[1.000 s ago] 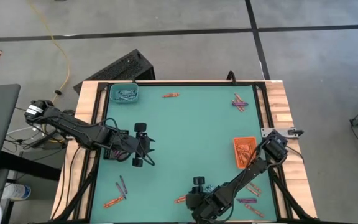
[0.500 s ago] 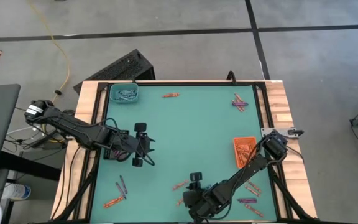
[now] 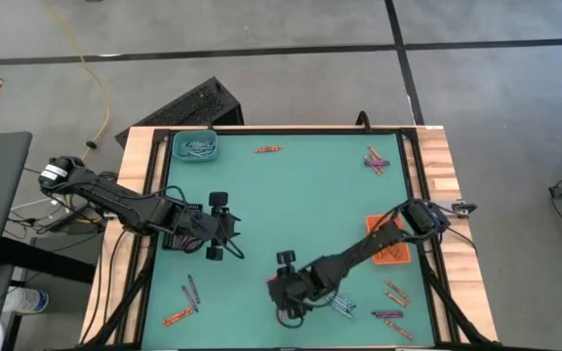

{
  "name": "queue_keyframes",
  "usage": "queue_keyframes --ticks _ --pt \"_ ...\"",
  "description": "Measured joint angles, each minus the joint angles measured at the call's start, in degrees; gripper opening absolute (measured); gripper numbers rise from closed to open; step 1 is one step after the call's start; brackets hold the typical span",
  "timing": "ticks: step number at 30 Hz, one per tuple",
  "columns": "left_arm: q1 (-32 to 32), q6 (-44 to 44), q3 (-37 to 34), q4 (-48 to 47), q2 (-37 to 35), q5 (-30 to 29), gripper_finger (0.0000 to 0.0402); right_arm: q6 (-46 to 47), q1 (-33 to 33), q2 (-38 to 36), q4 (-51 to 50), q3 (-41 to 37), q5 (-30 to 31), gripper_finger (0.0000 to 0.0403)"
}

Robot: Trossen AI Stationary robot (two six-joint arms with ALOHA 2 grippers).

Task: Sort crayons
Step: Put the orange crayon into the orange bin

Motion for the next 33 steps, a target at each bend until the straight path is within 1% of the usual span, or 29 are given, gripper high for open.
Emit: queue_keyframes --ticks 2,7,10,13,18,20,22,25,30,33 --pt "0.0 -0.4 -0.2 0.2 0.0 0.8 0.0165 -0.6 -1.8 0.3 -0.6 0.0 -3.5 0.015" --pt "0.0 -1.7 -4.2 4.0 0.0 3.1 0.0165 -2.4 -5.1 1.1 -0.4 -0.5 -4.8 0.015" --pt "-0.1 -3.4 -6.7 5.7 0.0 4.5 0.0165 -2.9 -5.8 1.1 -0.3 -0.6 -8.3 0.0149" --pt "-0.2 -4.7 -8.5 6.3 0.0 6.2 0.0165 -3.0 -6.1 0.4 -0.1 -0.6 -10.4 0.0146" --pt "-0.6 -5.5 -9.7 8.8 0.0 6.7 0.0165 -6.5 -5.8 -1.6 -2.3 1.5 -10.4 0.0139" --pt "-0.7 -5.2 -10.0 11.2 0.0 6.8 0.0165 -9.0 -6.0 -1.9 -2.7 2.1 -9.1 0.0137" --pt "-0.7 -5.1 -10.3 12.4 0.0 7.2 0.0165 -11.7 -6.6 -1.9 -3.4 2.1 -7.1 0.0137" --pt "-0.8 -5.3 -10.6 13.5 0.0 7.2 0.0165 -14.2 -8.6 -1.6 -3.7 2.0 -7.6 0.0137" --pt "-1.7 -7.4 -11.8 14.6 0.0 7.3 0.0165 -15.3 -12.6 -1.4 -4.0 -0.3 -11.8 0.0137" --pt "-2.5 -8.5 -12.7 15.3 0.0 7.3 0.0165 -15.9 -14.4 -1.5 -3.4 -1.0 -16.4 0.0137"
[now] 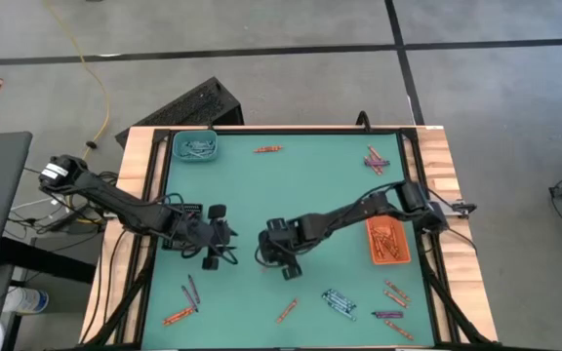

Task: Sort crayons
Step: Put the orange crayon into the orange bin

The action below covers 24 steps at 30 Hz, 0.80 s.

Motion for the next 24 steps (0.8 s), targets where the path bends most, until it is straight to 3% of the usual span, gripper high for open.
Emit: queue_keyframes --ticks 12,21,24 --pt "-1.5 -0.7 -0.2 3.5 0.0 -0.7 0.0165 -1.6 0.7 -0.3 6.7 -5.6 -0.3 0.013" --pt "-1.5 -0.2 -0.2 4.9 0.0 -0.7 0.0165 -3.3 2.8 -0.3 6.6 -5.6 1.3 0.0015" --pt "-1.5 -0.3 -0.2 5.0 0.0 -0.7 0.0165 -3.3 3.3 -0.3 6.5 -5.6 2.5 0.0008"
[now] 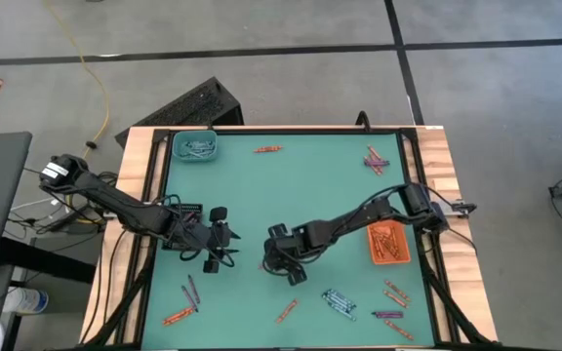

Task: Sort crayons
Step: Put the orange crayon into the orange bin

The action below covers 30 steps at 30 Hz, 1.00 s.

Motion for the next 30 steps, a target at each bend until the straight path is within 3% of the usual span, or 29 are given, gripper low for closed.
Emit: queue_keyframes --ticks 6,14,30 --pt "0.0 -0.4 0.0 0.0 0.0 0.0 0.0165 3.0 0.5 0.1 -1.8 0.6 1.8 0.0003" --pt "0.0 -0.3 0.0 0.0 0.0 0.0 0.0165 11.4 1.6 0.5 -13.1 6.6 7.6 0.0001" --pt "0.0 6.9 0.0 8.1 0.0 -0.5 0.0165 43.6 7.5 -0.1 -47.0 14.6 18.8 0.0"
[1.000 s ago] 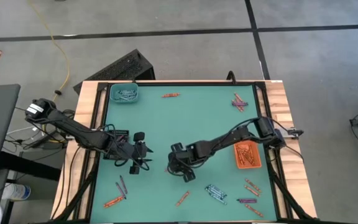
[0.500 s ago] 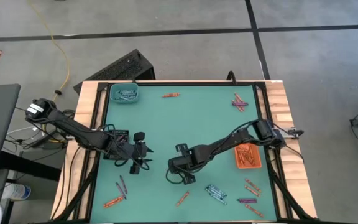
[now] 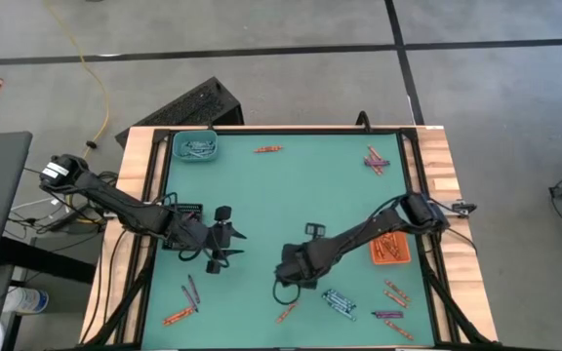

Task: Sort crayons
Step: Put the orange crayon into the orange bin

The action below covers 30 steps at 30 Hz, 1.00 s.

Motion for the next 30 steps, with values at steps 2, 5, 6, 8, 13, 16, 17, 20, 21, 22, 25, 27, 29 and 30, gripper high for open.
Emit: queue_keyframes --ticks 2,5,6,8,13,16,17,20,21,22,25,27,29,30 --pt "0.0 0.8 0.0 1.0 0.0 0.1 0.0165 4.8 0.8 -0.2 -4.5 0.0 0.3 0.0" --pt "0.0 1.4 0.0 2.2 0.0 0.5 0.0165 12.8 2.4 -0.8 -11.7 0.0 1.4 0.0" --pt "0.0 1.4 0.0 2.6 0.0 0.5 0.0165 15.5 2.8 -1.2 -13.6 0.0 1.5 0.0" --pt "0.0 1.3 0.0 3.2 0.3 0.5 0.0165 21.1 4.0 -1.9 -17.8 -0.3 1.5 0.0" --pt "-0.3 1.8 0.1 8.3 4.2 0.8 0.0165 31.6 7.1 -5.5 -20.5 -2.3 1.7 0.0" --pt "-0.4 1.8 0.1 12.2 8.4 1.9 0.0165 37.5 8.8 -8.5 -20.9 -5.2 1.6 0.0" --pt "-0.4 1.8 0.0 13.9 10.0 2.4 0.0165 38.8 9.5 -9.5 -20.8 -6.8 1.6 0.0" --pt "-0.3 1.5 0.0 19.7 14.9 4.2 0.0165 44.6 11.7 -12.6 -20.8 -11.3 1.3 0.0" --pt "-0.3 1.3 0.0 21.8 16.6 4.9 0.0165 46.4 12.6 -14.1 -20.9 -13.1 0.6 0.0" --pt "-0.3 1.1 0.0 24.0 18.1 5.6 0.0165 48.4 13.5 -15.6 -21.1 -15.0 -0.1 0.0" --pt "-0.4 0.6 0.3 28.6 22.4 6.2 0.0165 55.4 16.3 -19.8 -20.9 -20.6 -1.9 0.0" --pt "-0.4 0.3 0.7 30.8 24.7 6.9 0.0165 60.8 18.4 -22.7 -21.0 -24.1 -2.9 0.0" --pt "-0.4 0.2 1.5 32.1 26.5 6.9 0.0165 65.9 20.7 -25.6 -20.7 -27.6 -4.4 0.0" --pt "-0.4 0.2 2.0 32.3 27.2 6.9 0.0165 68.0 21.5 -26.9 -20.1 -29.2 -4.9 0.0"
